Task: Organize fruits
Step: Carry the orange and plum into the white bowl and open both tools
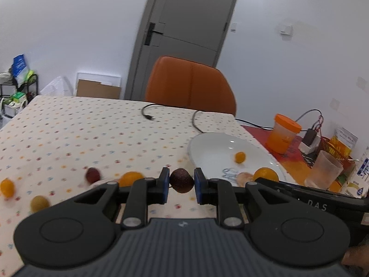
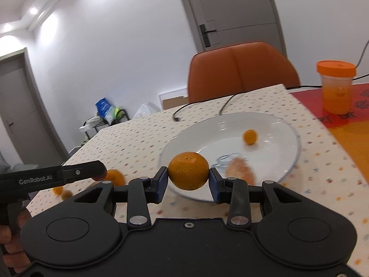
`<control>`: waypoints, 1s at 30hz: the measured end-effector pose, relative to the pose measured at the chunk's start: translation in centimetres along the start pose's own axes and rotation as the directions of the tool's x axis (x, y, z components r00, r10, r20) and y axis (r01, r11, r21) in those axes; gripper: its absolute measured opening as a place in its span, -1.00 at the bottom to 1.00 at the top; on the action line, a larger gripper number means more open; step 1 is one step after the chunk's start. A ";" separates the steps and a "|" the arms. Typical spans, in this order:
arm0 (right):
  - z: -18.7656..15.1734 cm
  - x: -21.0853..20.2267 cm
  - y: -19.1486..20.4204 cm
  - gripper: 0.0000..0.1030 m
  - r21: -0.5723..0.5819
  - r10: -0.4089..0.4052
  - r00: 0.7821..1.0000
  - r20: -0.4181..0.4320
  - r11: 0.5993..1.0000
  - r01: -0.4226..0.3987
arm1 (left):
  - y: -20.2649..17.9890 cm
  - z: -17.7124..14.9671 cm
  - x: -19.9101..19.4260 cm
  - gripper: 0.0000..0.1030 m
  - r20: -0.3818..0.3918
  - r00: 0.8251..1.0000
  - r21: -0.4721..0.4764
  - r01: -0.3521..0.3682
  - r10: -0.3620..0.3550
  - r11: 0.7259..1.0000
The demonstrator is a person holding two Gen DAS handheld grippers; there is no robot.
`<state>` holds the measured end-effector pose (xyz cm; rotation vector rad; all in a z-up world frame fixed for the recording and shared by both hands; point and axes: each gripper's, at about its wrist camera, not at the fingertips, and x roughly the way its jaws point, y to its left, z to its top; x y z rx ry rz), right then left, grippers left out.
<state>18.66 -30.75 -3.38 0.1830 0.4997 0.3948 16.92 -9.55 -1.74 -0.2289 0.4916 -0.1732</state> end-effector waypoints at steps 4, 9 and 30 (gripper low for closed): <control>0.3 -0.3 -1.5 -0.30 0.011 -0.024 1.000 0.012 1.000 0.024 | -1.4 0.5 0.7 -0.59 0.004 1.000 0.023 0.019 -0.019 1.000; 0.3 -0.4 -2.9 -0.30 0.021 -0.050 0.999 0.010 0.999 0.050 | -2.8 0.7 1.9 -0.59 0.000 0.999 0.036 0.037 -0.037 0.999; -0.3 -3.1 -5.4 -0.21 0.088 -0.088 0.994 0.071 0.993 0.081 | -6.9 0.7 6.2 -0.59 -0.090 0.992 0.099 0.097 -0.088 0.990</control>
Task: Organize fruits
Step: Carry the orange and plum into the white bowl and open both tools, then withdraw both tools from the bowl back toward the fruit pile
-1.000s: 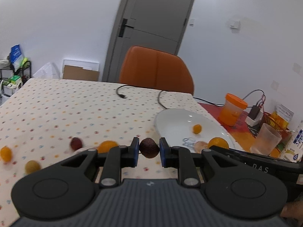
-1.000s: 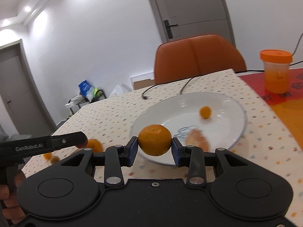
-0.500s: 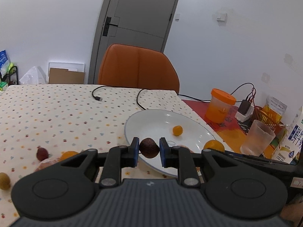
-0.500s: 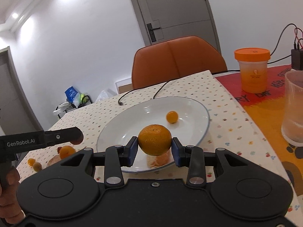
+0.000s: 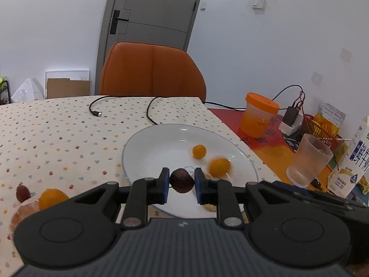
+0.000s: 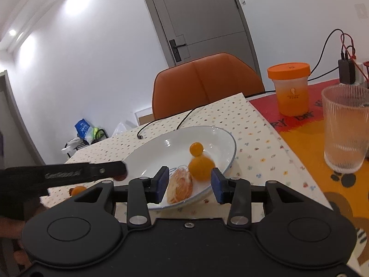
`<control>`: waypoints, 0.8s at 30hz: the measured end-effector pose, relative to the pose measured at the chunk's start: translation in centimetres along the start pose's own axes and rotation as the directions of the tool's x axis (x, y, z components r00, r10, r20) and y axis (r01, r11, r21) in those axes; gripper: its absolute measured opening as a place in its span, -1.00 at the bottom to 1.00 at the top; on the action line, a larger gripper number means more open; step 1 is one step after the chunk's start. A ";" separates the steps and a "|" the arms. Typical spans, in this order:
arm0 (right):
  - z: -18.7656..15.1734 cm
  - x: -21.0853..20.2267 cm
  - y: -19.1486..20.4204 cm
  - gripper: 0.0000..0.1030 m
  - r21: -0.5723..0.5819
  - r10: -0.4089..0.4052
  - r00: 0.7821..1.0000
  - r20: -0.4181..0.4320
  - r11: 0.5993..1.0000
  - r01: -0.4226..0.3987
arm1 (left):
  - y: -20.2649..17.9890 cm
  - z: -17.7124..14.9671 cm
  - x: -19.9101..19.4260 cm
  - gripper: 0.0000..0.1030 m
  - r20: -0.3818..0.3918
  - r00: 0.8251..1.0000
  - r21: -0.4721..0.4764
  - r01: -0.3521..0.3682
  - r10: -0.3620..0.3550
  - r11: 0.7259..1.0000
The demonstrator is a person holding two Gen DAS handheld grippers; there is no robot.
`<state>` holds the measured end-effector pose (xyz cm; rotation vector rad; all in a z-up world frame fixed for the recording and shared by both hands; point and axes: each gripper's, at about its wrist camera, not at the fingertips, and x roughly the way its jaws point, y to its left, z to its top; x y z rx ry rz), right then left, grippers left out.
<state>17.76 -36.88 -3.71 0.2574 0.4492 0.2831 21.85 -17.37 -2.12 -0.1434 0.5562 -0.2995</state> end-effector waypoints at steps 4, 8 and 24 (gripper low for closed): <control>-0.3 -0.7 -0.2 -0.20 0.019 0.003 1.000 0.001 1.000 -0.003 | -0.5 0.1 0.0 -0.52 -0.002 1.000 0.007 -0.008 0.008 1.000; -0.6 -1.4 -0.5 -0.17 0.034 -0.006 1.000 0.009 0.999 0.005 | -0.1 0.1 -0.6 -0.29 -0.016 1.000 -0.003 -0.020 0.020 1.000; -1.4 -3.6 0.0 0.24 0.072 -0.032 0.999 0.044 0.997 0.029 | 1.5 -0.2 -5.5 0.74 0.052 0.986 0.048 -0.163 0.160 0.985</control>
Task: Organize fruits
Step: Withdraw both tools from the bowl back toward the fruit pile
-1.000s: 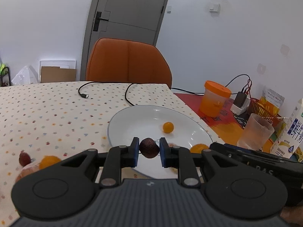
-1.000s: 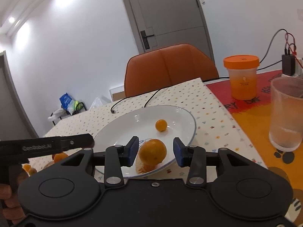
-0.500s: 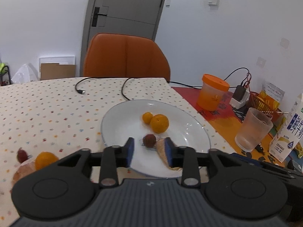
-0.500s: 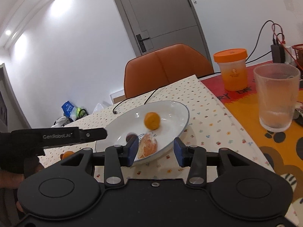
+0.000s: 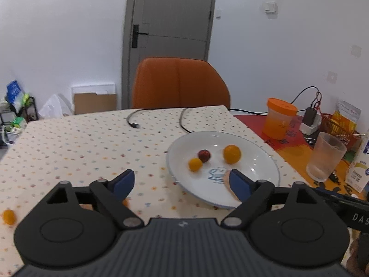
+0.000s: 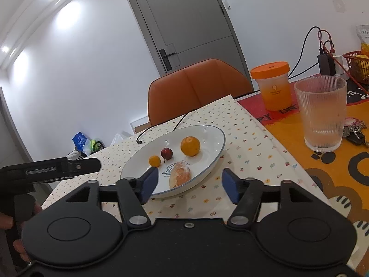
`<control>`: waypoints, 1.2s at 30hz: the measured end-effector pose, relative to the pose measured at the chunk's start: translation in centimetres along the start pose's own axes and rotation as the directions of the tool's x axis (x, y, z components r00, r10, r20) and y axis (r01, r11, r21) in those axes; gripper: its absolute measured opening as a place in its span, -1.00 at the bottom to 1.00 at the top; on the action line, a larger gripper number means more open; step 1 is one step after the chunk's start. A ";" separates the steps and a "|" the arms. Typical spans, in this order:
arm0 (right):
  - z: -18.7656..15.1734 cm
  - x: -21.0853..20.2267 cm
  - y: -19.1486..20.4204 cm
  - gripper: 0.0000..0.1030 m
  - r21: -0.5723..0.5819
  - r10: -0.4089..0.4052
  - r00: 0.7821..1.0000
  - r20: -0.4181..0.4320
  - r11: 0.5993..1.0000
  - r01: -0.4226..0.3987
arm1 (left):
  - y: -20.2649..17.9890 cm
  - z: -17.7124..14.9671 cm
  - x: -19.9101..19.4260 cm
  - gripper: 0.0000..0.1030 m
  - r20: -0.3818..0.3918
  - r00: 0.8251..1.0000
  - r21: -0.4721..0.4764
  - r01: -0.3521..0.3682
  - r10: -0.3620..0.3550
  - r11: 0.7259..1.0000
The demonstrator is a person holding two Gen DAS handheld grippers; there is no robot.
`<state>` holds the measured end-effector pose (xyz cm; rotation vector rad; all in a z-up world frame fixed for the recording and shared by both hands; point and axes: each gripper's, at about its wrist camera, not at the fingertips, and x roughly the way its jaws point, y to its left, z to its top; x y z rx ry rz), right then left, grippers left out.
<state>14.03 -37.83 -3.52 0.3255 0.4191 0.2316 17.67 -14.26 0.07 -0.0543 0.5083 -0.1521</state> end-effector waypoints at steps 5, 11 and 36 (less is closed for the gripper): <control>0.0 -0.4 1.2 0.54 -0.016 0.006 1.000 -0.005 1.000 -0.006 | 1.8 -0.2 -1.6 0.80 -0.001 1.000 -0.036 -0.005 0.005 0.999; 0.0 -1.2 3.1 0.87 -0.044 0.033 0.999 0.009 0.998 -0.033 | 3.8 -0.4 -3.7 0.80 0.002 1.000 -0.038 -0.030 0.030 0.999; -0.5 -2.6 10.3 1.00 -0.118 0.101 0.992 -0.077 0.987 -0.110 | 12.4 -2.8 -10.6 0.80 0.006 0.994 -0.100 -0.110 0.111 0.989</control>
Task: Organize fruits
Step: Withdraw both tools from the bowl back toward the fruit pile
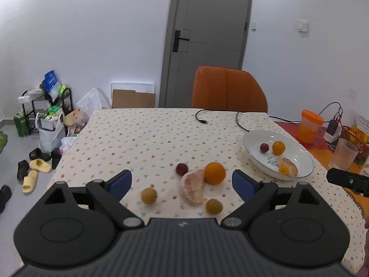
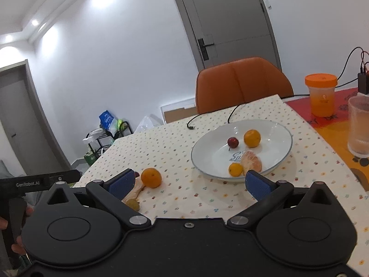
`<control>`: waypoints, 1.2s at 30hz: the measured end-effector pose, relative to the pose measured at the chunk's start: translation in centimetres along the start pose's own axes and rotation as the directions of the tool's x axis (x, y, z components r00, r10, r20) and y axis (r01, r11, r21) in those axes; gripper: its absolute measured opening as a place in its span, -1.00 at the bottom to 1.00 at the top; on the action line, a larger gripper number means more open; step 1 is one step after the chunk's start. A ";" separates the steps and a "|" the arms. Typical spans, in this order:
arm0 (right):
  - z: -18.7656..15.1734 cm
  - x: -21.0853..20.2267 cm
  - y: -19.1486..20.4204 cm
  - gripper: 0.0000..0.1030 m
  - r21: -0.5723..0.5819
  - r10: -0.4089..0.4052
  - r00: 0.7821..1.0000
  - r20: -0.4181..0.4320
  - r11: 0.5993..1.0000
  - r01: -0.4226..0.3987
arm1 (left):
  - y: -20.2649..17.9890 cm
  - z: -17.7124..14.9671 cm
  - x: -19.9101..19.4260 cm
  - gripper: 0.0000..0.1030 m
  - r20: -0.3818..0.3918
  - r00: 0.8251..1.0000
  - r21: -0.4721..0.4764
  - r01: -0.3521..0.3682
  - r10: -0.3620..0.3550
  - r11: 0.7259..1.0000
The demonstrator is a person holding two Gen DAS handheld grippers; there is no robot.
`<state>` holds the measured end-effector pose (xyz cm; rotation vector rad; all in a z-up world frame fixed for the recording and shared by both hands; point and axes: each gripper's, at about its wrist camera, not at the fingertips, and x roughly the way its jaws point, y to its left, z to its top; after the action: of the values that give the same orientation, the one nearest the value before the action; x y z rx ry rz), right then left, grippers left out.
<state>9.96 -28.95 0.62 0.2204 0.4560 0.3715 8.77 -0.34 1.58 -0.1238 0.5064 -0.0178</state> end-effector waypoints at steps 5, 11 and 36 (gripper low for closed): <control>-0.6 0.7 0.8 1.00 -0.019 0.012 1.000 -0.014 1.000 -0.012 | 1.6 -0.5 0.1 0.80 -0.017 1.000 -0.026 -0.016 0.016 1.000; -1.2 1.8 1.6 1.00 -0.032 0.022 0.999 -0.044 0.999 -0.024 | 3.2 -1.0 0.1 0.80 -0.024 0.999 -0.055 -0.031 0.030 0.998; -3.0 7.6 7.2 0.56 -0.111 0.089 0.985 -0.150 0.988 -0.106 | 9.5 -2.7 2.6 0.41 -0.061 0.996 -0.148 -0.077 0.069 0.986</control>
<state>12.73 -19.05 -2.87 0.1006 0.5659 0.5112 9.62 8.70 -3.21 -0.2528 0.5681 0.0890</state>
